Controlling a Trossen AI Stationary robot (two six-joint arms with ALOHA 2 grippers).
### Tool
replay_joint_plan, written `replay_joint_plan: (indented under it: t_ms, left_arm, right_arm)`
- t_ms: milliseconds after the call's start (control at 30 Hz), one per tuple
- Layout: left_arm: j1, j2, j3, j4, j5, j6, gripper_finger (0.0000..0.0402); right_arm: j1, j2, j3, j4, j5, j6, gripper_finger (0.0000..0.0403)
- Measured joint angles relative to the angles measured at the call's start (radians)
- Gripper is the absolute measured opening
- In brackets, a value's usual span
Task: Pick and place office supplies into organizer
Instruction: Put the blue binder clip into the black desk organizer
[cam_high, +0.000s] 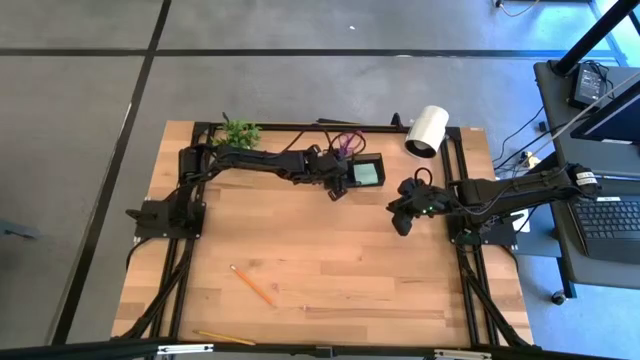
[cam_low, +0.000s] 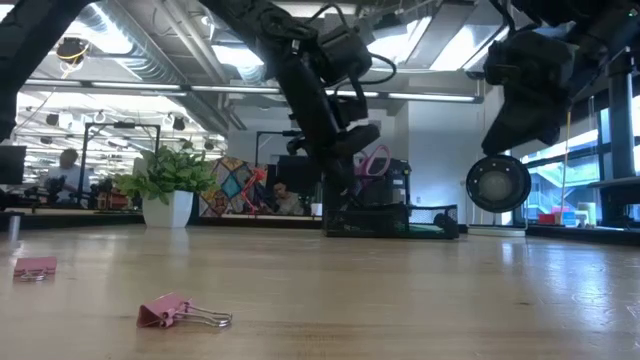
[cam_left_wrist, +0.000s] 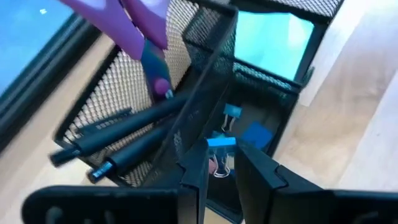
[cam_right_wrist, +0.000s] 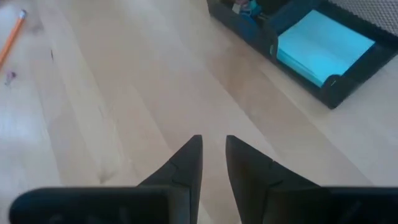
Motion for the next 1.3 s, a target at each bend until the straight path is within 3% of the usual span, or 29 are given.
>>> replay_joint_plan:
  t_ms: [1100, 1300]
  left_arm:
    - [0.012, 0.07, 0.001, 0.036, -0.014, -0.002, 0.0061]
    - [0.012, 0.07, 0.001, 0.036, -0.015, -0.002, 0.0079]
  right_arm:
    - [0.0, 0.0, 0.0, 0.083, 0.002, -0.03, 0.0076]
    - [0.0, 0.0, 0.0, 0.085, 0.002, -0.029, 0.0076]
